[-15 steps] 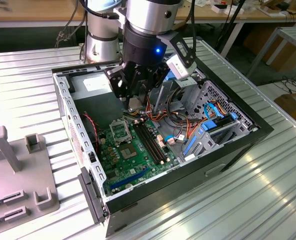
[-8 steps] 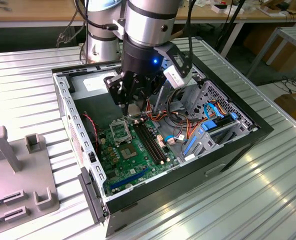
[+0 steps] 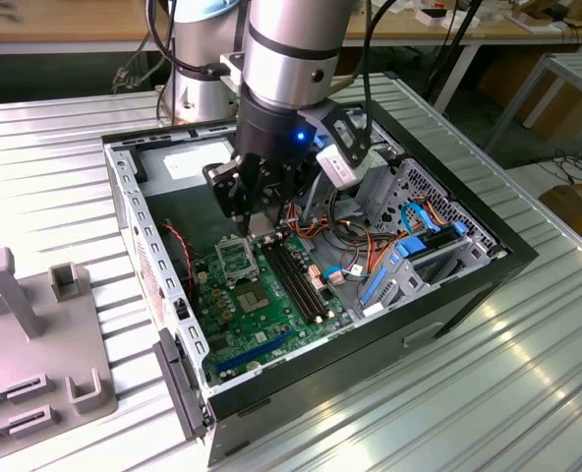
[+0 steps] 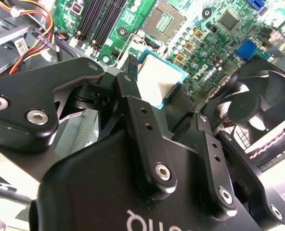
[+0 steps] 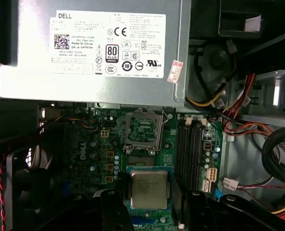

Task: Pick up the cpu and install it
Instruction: 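Place the cpu into insertion slot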

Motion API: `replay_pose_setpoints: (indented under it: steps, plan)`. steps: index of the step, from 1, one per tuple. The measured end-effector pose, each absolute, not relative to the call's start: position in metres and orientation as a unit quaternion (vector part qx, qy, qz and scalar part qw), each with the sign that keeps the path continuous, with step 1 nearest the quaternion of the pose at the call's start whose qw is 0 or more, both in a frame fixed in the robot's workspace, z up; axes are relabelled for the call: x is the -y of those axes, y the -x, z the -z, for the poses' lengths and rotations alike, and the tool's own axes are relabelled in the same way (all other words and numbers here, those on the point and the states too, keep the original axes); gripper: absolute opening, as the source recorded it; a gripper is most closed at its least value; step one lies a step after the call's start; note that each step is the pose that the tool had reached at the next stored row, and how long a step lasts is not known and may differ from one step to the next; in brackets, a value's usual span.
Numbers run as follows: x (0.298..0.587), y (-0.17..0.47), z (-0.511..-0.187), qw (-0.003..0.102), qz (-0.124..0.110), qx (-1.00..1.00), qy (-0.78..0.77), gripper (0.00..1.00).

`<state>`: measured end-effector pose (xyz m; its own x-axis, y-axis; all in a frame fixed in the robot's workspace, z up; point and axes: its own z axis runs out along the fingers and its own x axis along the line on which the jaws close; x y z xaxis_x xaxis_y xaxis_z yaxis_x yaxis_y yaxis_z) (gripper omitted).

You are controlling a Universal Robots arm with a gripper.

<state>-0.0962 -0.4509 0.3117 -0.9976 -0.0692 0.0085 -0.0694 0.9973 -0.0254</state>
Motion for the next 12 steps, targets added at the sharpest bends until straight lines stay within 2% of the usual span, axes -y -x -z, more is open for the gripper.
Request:
replay_pose_setpoints:
  steps: [12]
  plan:
    - [0.451,0.096,-0.300,0.004,-0.013,0.999,-0.033,0.47]
